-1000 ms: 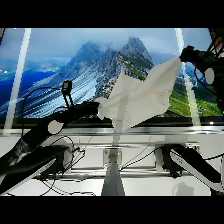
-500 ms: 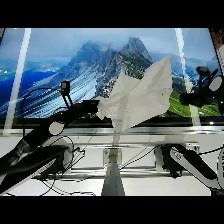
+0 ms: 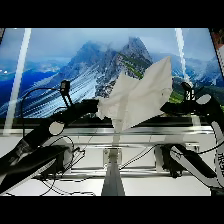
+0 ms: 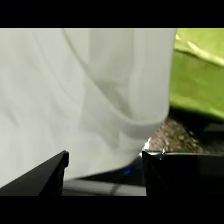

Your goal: Fold the clothes and pants, and hang the long-sleeved shirts on hangers.

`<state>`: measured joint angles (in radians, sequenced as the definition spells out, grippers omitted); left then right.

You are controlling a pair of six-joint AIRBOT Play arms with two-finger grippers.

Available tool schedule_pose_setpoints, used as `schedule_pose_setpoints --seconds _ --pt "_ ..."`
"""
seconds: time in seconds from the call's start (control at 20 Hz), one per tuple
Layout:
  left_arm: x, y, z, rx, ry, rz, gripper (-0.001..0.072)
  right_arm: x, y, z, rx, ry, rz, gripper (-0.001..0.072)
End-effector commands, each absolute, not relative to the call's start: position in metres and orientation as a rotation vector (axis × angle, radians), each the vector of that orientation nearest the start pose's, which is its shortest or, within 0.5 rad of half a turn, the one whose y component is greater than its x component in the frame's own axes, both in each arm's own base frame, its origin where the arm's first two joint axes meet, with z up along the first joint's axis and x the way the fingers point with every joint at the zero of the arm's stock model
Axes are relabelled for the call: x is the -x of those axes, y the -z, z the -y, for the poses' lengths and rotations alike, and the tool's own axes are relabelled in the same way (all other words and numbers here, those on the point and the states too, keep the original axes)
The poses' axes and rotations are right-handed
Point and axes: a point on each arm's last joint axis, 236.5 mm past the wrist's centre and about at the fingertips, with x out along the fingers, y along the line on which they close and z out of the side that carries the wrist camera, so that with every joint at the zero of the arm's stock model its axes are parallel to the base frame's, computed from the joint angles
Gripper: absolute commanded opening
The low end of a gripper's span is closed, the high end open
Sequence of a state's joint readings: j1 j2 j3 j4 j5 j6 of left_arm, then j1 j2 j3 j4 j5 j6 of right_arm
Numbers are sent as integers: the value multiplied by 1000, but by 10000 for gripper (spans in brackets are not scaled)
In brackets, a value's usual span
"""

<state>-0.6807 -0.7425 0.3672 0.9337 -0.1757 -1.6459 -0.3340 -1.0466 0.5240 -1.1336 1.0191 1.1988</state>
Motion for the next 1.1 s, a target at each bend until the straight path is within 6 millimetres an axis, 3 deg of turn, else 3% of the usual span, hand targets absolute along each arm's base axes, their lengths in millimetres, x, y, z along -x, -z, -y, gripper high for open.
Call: schedule_pose_setpoints --seconds 0.0,0.1,0.15,0.25,0.3,0.45,0.55,0.6,0.7,0.8,0.9,1.0,1.05 --pt "-263 -21 245 502 551 -750 12 -261 109 -3 -465 -72 -1340 524" --pt "-263 -21 245 502 551 -750 12 -258 122 -4 -488 -69 -1383 494" --pt "-263 -21 245 502 551 -750 12 -257 125 -6 -501 -70 -1393 415" --pt "-263 -21 245 502 551 -750 12 -261 122 -11 -501 -109 -1374 130" --pt "-264 -22 245 502 550 -748 12 -265 115 -14 -503 -132 -1364 24" --pt "-273 -26 239 479 541 -704 11 -289 74 -20 -481 -205 -1270 15" --pt "-288 -32 225 487 496 -659 11 -317 23 -17 -442 -231 -1138 14" --pt "-296 -34 216 500 467 -642 10 -331 -13 -16 -415 -245 -1048 14" --pt "-314 -45 196 523 408 -601 11 -351 -93 -16 -352 -266 -845 14" --pt "-335 -69 178 493 374 -524 10 -355 -179 -21 -285 -286 -640 14" --pt "-356 -110 165 412 366 -412 10 -344 -249 -26 -206 -289 -479 14" --pt "-372 -167 156 308 370 -273 10 -328 -295 -32 -152 -292 -372 14" --pt "-378 -200 153 240 373 -196 10 -322 -310 -35 -145 -293 -340 14"
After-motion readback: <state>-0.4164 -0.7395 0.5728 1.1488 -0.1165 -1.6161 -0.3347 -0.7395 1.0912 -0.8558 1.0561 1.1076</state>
